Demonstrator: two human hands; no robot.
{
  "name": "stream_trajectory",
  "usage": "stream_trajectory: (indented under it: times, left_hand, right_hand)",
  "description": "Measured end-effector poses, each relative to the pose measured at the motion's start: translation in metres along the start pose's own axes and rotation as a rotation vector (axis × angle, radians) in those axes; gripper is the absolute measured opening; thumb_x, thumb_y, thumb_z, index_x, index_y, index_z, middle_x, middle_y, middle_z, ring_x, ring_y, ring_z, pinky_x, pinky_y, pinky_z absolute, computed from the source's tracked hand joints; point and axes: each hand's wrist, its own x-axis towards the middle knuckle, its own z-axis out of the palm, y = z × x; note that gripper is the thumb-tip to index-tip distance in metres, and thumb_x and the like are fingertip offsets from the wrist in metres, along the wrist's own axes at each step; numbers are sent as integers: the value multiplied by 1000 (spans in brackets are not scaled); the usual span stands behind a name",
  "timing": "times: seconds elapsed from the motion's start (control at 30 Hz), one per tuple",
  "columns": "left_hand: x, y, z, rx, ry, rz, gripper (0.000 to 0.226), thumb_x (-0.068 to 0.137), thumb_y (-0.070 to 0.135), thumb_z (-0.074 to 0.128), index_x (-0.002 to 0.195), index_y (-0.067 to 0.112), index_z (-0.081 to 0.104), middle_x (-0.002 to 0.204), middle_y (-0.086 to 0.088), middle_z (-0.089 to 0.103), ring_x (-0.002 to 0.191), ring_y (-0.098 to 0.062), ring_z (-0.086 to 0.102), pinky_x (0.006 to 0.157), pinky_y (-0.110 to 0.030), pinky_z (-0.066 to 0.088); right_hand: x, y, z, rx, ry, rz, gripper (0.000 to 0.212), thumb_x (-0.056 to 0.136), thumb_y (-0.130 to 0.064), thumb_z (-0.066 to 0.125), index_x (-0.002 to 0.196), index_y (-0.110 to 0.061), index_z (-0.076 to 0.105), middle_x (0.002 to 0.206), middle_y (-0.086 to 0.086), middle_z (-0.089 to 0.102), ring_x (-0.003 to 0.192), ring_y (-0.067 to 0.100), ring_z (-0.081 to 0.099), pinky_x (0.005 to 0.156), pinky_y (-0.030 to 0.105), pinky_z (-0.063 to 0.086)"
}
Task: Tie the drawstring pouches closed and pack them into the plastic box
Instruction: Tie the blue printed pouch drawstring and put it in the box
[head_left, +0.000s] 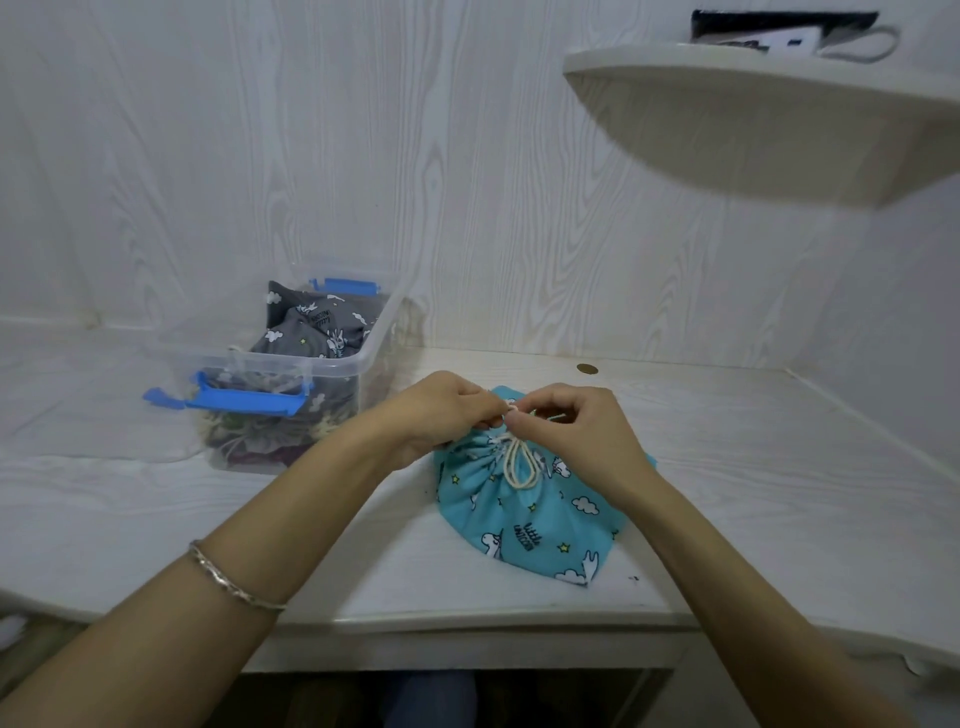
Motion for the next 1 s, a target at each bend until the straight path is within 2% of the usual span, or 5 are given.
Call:
stream_trajectory:
  times: [0.5,0.67,0.83,0.9,1.0]
  left_hand:
    - [-9,3,-14,319,216,225,12,90,16,65,95,15,75,78,6,69,73,-7,60,74,-26,52]
    - [-21,9,-6,689,594,165,59,90,66,39,97,12,60,85,-3,65,78,-21,62,70,-36,51]
    - [-31,34,-9,-165,-89,-202,62,93,64,35,113,10,59,102,-17,69,75,-25,70,65,-33,62]
    - [-24,38,-13,-367,38,-133,23,98,27,50,114,10,54,100,-14,62,73,-19,66,62,-32,60]
    - [-10,50,-25,-581,197,25,44,90,-4,48,130,14,44,107,-15,55,74,-20,64,60,-33,59]
  right_hand:
    - [3,15,-24,113,-413,268,44,73,-37,81,111,-22,65,105,3,72,92,14,68,80,28,52]
    - [7,-4,-5,-35,-198,73,14,82,-21,75,94,-16,71,90,11,74,80,27,70,77,42,54]
    - [14,-28,-5,150,-288,35,19,87,-13,68,105,-10,71,98,11,75,91,28,72,83,36,57]
    - [18,-30,-9,250,-354,83,22,92,-15,59,109,-9,71,102,10,75,94,24,71,85,32,56]
    - [42,-11,-24,332,-79,182,24,93,-15,53,103,-5,72,94,7,75,94,20,68,88,32,51]
